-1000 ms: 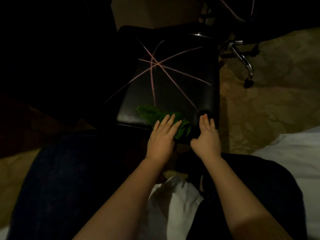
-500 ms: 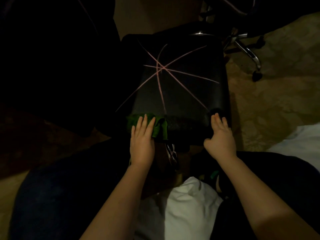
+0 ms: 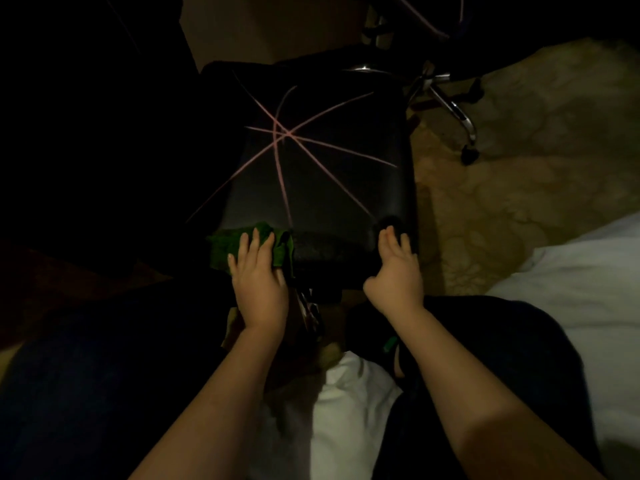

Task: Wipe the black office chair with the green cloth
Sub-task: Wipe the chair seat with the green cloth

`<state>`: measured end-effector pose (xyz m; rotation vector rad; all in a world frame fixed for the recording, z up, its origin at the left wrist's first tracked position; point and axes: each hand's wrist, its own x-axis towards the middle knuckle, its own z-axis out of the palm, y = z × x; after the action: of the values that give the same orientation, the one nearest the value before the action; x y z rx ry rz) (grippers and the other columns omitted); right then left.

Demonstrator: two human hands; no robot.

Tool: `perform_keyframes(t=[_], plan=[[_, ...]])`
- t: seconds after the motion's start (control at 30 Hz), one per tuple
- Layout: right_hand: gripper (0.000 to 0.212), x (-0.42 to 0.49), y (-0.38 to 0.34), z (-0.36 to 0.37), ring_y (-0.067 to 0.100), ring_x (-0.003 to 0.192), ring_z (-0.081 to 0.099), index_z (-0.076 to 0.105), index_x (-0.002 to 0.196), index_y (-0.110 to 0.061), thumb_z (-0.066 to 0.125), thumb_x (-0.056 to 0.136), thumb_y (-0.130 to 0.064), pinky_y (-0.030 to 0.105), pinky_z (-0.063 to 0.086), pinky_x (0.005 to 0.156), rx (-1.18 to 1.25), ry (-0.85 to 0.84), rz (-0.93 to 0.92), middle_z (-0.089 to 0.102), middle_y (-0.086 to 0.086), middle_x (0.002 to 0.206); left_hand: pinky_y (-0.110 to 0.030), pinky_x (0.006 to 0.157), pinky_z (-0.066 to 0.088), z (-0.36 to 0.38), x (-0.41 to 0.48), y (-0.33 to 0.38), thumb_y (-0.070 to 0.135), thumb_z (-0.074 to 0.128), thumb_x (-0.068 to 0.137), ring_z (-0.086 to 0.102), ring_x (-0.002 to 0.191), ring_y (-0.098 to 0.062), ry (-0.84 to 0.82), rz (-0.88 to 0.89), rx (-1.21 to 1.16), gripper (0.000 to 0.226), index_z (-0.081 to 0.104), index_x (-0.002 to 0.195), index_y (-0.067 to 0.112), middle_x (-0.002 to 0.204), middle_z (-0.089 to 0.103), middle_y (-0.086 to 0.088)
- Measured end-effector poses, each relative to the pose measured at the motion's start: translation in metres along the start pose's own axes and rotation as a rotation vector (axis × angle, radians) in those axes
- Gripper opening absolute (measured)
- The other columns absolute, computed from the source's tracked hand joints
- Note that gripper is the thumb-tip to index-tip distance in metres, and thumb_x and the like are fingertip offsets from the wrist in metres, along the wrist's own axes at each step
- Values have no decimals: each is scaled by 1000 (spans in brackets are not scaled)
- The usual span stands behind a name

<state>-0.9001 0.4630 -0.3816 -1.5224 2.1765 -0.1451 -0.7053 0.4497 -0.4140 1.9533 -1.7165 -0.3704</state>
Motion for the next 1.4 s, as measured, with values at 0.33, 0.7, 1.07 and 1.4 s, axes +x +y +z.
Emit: perform_keyframes(t=[0.33,0.7,1.07,1.4], plan=[[92,-1,4,-2,19,149,-3,9,155,-16,63,80,-15,40,8,122,21,-3,-19,3,-4,163,-43,120,4,34,-27,68,-6,62,79,26,146,-25,-110,147,-104,64,52,139,15,152,40,-9],[92,2,6,1,17,149,-4,11,155,-18,62,78,-13,38,6,122,61,12,-15,4,-6,163,-31,118,6,29,-15,48,-4,64,80,29,145,-21,-265,417,-113,70,48,143,20,152,41,-6],[91,2,8,1,18,149,-1,14,155,-17,64,78,-10,41,9,122,105,28,-10,6,-6,162,-34,120,11,-16,12,-28,-6,64,81,29,145,-19,-166,272,-31,65,52,140,19,150,44,-6],[89,2,1,2,19,149,1,17,154,-15,63,78,-8,41,9,121,66,44,18,8,-2,162,-45,121,19,-28,21,-53,3,57,91,19,144,-5,-86,100,-89,56,49,142,25,152,41,2]])
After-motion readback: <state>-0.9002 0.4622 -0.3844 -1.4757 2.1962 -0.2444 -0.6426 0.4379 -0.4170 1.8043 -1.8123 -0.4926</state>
